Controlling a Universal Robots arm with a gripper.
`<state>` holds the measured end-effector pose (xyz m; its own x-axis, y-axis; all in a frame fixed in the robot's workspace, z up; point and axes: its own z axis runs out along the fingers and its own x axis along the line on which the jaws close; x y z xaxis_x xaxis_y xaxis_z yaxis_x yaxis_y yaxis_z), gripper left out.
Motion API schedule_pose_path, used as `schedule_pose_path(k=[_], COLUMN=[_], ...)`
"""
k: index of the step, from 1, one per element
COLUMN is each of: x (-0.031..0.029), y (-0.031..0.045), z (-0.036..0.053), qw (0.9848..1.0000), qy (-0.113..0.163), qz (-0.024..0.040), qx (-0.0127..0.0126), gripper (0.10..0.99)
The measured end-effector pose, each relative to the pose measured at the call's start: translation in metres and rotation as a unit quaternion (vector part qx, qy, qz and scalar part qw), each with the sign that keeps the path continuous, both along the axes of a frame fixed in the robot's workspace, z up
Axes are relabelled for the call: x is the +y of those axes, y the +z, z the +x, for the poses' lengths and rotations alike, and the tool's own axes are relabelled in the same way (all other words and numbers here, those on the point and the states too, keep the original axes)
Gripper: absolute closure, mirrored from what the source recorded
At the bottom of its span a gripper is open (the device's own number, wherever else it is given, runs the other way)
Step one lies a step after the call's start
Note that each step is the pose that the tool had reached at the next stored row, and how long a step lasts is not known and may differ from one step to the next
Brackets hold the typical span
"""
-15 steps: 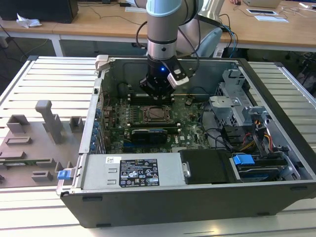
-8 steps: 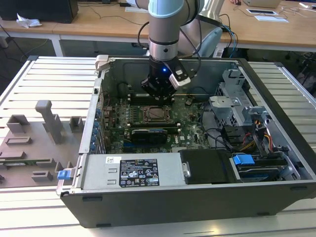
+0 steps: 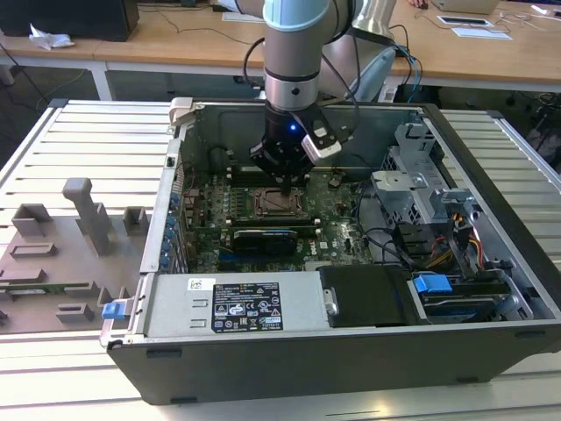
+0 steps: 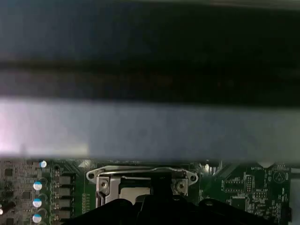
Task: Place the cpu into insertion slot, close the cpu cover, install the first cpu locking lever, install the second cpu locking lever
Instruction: 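Install the first cpu locking lever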
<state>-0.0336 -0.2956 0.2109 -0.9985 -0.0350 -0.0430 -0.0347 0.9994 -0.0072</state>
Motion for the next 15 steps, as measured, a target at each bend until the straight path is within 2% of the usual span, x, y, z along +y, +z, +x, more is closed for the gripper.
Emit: schedule_pose_path(k=[4, 15], x=[-0.0067, -0.0069], y=[0.0000, 0.0041], z=[-0.0003, -0.0003], qw=[1.0000, 1.0000], qy=[0.000, 0.000], qz=[0.0000, -0.0001], qx=[0.0000, 0.0001], gripper=[0.980, 0.980])
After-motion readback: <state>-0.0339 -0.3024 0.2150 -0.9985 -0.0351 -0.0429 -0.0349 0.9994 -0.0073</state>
